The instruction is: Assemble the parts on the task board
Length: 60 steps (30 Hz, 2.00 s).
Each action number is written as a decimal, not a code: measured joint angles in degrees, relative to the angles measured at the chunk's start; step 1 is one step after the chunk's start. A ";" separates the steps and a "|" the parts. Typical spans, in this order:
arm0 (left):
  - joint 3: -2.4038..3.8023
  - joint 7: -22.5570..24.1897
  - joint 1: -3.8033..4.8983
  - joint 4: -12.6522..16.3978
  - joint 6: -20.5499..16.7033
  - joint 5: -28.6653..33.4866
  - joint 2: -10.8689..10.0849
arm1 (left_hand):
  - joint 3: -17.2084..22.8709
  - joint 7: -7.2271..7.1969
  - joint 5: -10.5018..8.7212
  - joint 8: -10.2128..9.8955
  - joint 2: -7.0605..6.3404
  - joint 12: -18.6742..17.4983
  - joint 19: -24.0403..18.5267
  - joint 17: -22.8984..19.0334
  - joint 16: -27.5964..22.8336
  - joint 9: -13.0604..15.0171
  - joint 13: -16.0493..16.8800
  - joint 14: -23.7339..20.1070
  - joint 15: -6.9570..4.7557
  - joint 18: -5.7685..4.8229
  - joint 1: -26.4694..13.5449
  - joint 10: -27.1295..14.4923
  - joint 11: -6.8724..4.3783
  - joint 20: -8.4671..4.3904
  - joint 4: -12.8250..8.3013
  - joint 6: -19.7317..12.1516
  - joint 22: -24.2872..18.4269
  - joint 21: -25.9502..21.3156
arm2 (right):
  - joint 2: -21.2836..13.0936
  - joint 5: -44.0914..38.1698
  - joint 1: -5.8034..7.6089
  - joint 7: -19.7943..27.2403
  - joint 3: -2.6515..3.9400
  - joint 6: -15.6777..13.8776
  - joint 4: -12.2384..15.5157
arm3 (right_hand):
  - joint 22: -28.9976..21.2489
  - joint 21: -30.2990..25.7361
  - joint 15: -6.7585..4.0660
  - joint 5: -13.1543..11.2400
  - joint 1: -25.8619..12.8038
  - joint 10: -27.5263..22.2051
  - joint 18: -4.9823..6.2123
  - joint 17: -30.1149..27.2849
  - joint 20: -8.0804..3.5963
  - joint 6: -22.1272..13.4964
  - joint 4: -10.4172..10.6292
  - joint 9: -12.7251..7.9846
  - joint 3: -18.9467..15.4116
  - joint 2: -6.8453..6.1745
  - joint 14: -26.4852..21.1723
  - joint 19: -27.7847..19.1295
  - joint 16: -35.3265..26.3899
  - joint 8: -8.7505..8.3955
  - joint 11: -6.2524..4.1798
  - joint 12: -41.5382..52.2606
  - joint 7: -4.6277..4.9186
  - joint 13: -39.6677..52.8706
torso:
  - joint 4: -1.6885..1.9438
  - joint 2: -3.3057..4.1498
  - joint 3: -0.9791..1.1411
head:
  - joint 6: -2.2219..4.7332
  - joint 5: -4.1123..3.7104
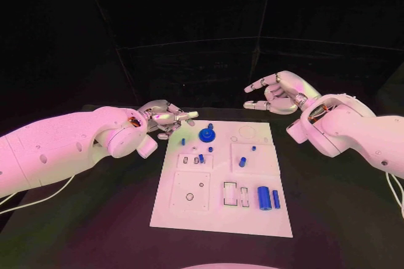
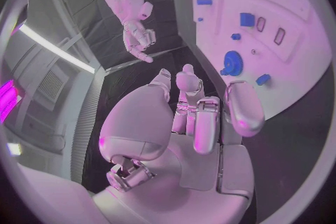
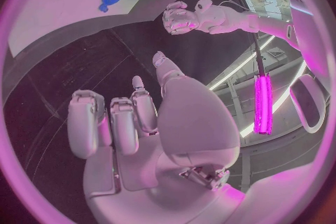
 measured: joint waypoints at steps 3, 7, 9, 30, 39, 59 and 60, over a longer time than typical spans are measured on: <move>-0.88 -6.82 1.29 -0.39 2.99 -4.94 1.22 | -1.91 -0.21 0.00 3.21 0.92 5.02 0.06 0.00 0.90 2.71 5.01 0.00 0.00 0.00 -0.92 -0.93 -0.11 -0.03 1.76 -1.83 0.50 0.58 | -0.41 2.18 0.36 0.13 0.00 0.16 -1.86 | 0.00 0.00 0.00 0.00 -0.05 0.00 0.00 0.00 0.00 0.00 0.00 0.00 0.00 0.05 0.00 0.00 0.00 0.00 0.00 0.00 0.00 0.00 | -0.01 -0.59 0.22 | -0.22 -0.07; -3.73 -15.33 3.20 -1.62 7.14 -11.48 3.84 | -4.60 -0.63 0.00 8.67 1.65 9.86 0.81 0.00 0.90 7.64 9.72 0.00 -0.62 -0.18 -0.92 -1.52 -0.53 -0.49 3.32 -4.68 1.46 1.14 | -0.42 4.46 0.68 0.21 -0.02 0.46 -3.91 | 0.00 0.00 0.00 0.00 -0.05 0.00 0.00 0.00 0.00 0.00 0.00 0.00 0.00 0.05 0.00 0.00 0.00 0.00 0.00 0.00 0.00 0.00 | 0.04 -1.13 0.40 | -0.48 -0.06; -4.83 -18.05 3.76 -2.16 8.50 -13.77 5.15 | -5.45 -0.83 0.00 10.52 1.72 11.07 1.13 -0.01 0.90 9.39 10.96 0.01 -0.62 -0.88 -0.85 -1.52 -0.53 -0.49 3.68 -5.50 2.65 1.81 | -0.31 5.06 0.74 0.21 -0.02 0.62 -4.49 | 0.00 -0.04 0.00 0.00 -0.05 -0.21 0.00 0.00 0.00 0.00 0.02 -0.05 -0.02 0.05 0.00 0.00 0.00 0.00 -0.21 0.00 0.00 0.00 | 0.10 -1.37 0.51 | -0.57 0.16; -7.14 -28.67 5.18 -7.34 13.22 -24.05 14.69 | -9.37 -1.24 -0.03 14.91 2.72 14.96 2.27 -0.02 0.90 14.18 15.07 0.01 -1.03 -1.77 -2.65 -0.57 -0.85 -0.61 4.01 -7.71 8.01 4.58 | 1.19 6.42 1.04 -0.69 -0.02 2.50 -6.83 | -0.65 -0.48 0.00 0.21 -0.27 -0.62 0.00 -0.01 0.00 -0.21 0.29 -0.20 -0.60 0.27 0.00 0.00 -0.32 0.00 0.21 -0.55 0.21 0.00 | 0.16 -1.68 0.74 | -1.10 0.22; -7.44 -29.61 5.18 -8.92 14.68 -24.77 16.52 | -9.36 -1.24 -0.03 14.95 2.72 14.96 2.27 -0.02 0.90 14.34 15.13 0.01 -1.03 -1.76 -2.65 -0.57 -0.85 -0.61 4.00 -7.70 8.04 4.69 | 1.82 6.23 1.05 -1.00 -0.02 2.90 -7.27 | -0.83 -0.70 0.00 0.43 -0.27 -0.62 0.00 -0.01 0.00 -0.21 0.41 -0.20 -0.73 0.27 0.00 0.00 -0.32 0.00 0.21 -0.55 0.21 0.00 | 0.19 -1.61 0.71 | -1.50 0.03; -8.86 -30.70 5.16 -10.82 17.53 -25.14 18.37 | -9.66 -1.24 -0.03 15.39 2.72 14.96 2.26 -0.03 0.90 14.81 15.12 0.01 -1.02 -1.76 -2.64 -0.58 -0.85 -0.61 3.68 -8.12 8.11 4.81 | 2.34 5.93 1.05 -1.25 -0.02 3.19 -7.77 | -1.22 -0.70 0.00 0.76 -0.27 -0.82 0.00 -0.01 0.00 -0.42 0.40 -0.25 -1.04 0.27 0.00 0.00 -0.32 0.00 0.00 -0.77 0.42 0.00 | 0.18 -1.55 0.62 | -2.04 0.07; -8.88 -30.70 5.16 -10.82 17.60 -25.15 18.41 | -9.66 -1.24 -0.03 15.39 2.72 14.96 2.26 -0.03 0.90 14.86 15.12 0.01 -1.02 -1.76 -2.64 -0.58 -0.85 -0.61 3.68 -8.12 8.10 4.81 | 2.35 5.92 1.05 -1.25 -0.02 3.19 -7.81 | -1.22 -0.70 0.00 0.76 -0.27 -0.82 0.00 -0.01 -0.01 -0.42 0.40 -0.25 -1.04 0.27 0.00 0.00 -0.32 0.00 0.00 -0.77 0.42 0.00 | 0.18 -1.55 0.62 | -2.05 0.04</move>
